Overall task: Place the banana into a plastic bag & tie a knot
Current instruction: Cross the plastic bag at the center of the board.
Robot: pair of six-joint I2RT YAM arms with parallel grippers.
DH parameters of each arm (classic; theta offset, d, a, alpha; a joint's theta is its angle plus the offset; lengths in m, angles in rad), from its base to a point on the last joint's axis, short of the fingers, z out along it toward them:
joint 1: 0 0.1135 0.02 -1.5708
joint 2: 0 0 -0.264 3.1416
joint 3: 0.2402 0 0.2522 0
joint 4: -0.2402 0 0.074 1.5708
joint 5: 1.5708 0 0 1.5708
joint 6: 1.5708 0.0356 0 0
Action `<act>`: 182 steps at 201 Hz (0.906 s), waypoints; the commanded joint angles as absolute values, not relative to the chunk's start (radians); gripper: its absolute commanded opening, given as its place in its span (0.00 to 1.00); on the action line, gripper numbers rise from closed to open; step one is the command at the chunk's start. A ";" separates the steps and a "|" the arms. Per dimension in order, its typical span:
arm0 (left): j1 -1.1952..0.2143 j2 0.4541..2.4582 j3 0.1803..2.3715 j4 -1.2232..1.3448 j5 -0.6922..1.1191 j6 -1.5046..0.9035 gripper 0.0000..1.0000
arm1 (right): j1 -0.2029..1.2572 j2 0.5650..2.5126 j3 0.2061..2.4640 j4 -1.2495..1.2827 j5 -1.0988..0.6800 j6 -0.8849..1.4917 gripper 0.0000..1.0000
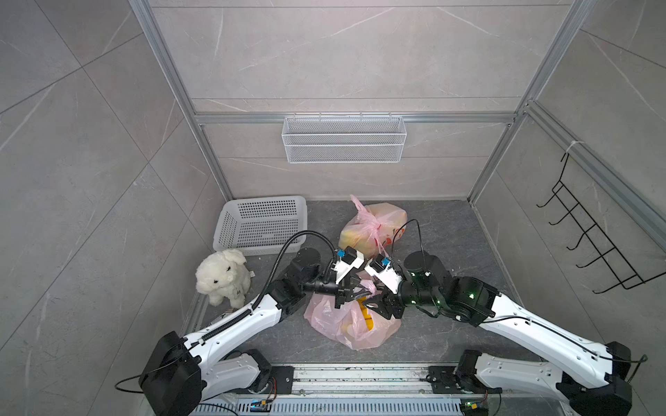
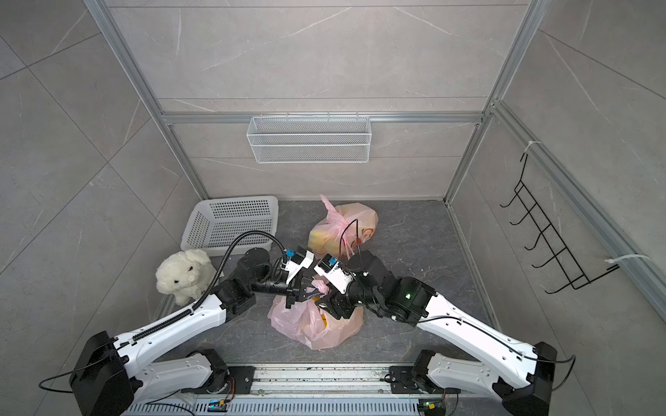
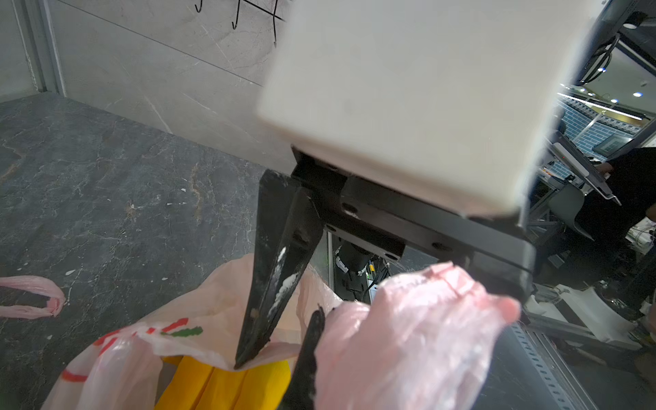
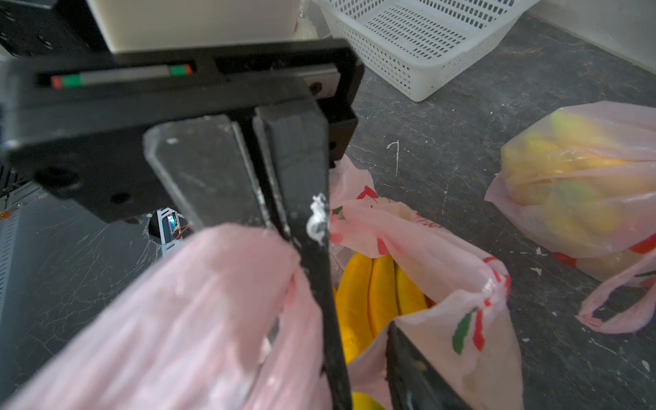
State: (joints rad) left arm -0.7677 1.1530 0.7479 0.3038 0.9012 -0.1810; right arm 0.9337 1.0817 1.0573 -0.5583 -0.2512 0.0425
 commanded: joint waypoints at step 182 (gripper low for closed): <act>-0.770 1.113 0.834 0.141 0.793 -0.088 0.29 | 0.971 1.100 1.117 -0.627 -0.078 0.061 0.00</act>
